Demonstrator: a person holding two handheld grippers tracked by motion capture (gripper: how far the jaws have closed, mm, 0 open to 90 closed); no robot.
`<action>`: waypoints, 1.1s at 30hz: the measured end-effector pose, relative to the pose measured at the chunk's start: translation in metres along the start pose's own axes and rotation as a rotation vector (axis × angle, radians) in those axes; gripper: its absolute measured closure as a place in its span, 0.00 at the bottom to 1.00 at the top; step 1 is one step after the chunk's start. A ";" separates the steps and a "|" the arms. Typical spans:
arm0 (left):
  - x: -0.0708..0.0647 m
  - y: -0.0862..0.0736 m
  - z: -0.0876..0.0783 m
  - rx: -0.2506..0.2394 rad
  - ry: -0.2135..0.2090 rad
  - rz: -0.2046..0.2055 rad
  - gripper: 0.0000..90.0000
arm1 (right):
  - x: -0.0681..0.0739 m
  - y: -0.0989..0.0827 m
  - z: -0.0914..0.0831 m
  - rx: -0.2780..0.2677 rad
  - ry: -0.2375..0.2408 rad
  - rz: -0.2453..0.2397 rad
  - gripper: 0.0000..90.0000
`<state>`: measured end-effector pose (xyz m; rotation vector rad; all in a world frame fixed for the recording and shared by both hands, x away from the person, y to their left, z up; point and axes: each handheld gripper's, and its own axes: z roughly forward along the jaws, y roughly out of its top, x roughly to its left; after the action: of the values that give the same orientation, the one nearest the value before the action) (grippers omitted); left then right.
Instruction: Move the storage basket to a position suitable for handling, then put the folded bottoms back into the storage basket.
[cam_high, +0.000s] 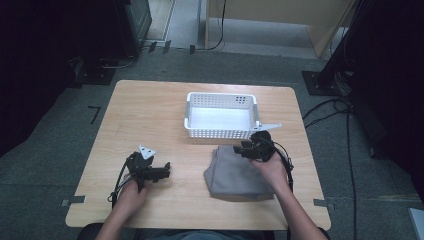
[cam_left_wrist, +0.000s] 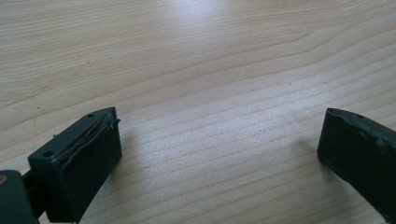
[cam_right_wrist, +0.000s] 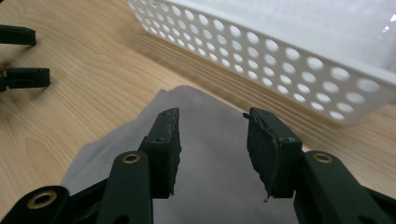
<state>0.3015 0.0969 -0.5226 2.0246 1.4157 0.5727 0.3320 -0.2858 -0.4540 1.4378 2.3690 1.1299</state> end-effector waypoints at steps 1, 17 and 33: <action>0.000 0.000 0.000 0.000 0.000 0.000 0.00 | -0.001 -0.002 -0.002 0.000 -0.003 0.008 0.59; -0.001 0.000 0.000 0.000 0.005 -0.003 0.00 | -0.024 -0.040 -0.027 0.003 -0.076 0.068 0.54; -0.001 0.002 0.002 0.001 0.002 0.002 0.00 | -0.037 -0.072 -0.042 0.047 -0.141 0.193 0.45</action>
<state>0.3038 0.0951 -0.5226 2.0265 1.4155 0.5748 0.2811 -0.3565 -0.4817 1.7318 2.2137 0.9819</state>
